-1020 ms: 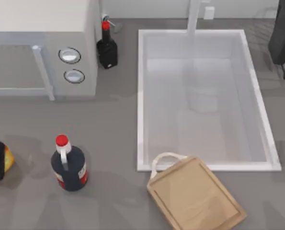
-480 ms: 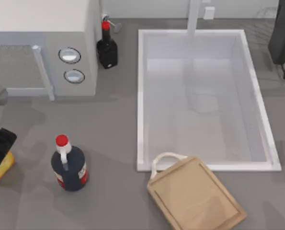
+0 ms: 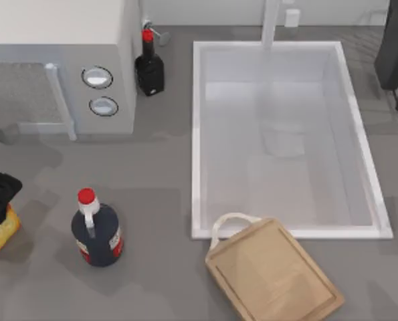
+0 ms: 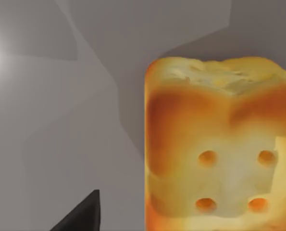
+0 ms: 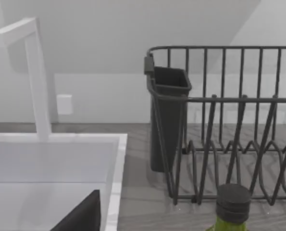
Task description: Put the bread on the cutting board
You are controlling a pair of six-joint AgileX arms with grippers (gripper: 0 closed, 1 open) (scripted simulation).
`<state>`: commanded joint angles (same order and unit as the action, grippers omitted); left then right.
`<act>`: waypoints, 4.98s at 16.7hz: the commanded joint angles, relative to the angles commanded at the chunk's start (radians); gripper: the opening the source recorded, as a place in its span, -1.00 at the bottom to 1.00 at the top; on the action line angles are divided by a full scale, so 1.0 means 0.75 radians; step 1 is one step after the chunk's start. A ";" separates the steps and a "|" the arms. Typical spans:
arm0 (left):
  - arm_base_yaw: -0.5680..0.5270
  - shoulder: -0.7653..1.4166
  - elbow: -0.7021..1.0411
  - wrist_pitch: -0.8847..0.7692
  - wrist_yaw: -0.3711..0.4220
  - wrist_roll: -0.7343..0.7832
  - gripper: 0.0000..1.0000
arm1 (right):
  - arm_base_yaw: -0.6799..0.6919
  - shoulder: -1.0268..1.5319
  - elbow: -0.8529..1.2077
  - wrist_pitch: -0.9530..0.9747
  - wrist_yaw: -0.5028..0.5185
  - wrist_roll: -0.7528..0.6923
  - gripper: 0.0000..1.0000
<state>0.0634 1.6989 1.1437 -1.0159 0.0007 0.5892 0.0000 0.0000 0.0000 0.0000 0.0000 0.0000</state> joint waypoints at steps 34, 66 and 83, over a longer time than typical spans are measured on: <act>0.002 0.162 -0.215 0.377 0.000 0.005 -1.00 | 0.000 0.000 0.000 0.000 0.000 0.000 1.00; -0.678 0.011 0.607 -0.094 0.029 -0.778 -1.00 | 0.000 0.000 0.000 0.000 0.000 0.000 1.00; -1.424 0.634 0.881 -0.245 0.001 -2.088 -1.00 | 0.000 0.000 0.000 0.000 0.000 0.000 1.00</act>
<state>-1.0048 2.1744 1.8046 -1.1994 0.0014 -0.9767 0.0000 0.0000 0.0000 0.0000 0.0000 0.0000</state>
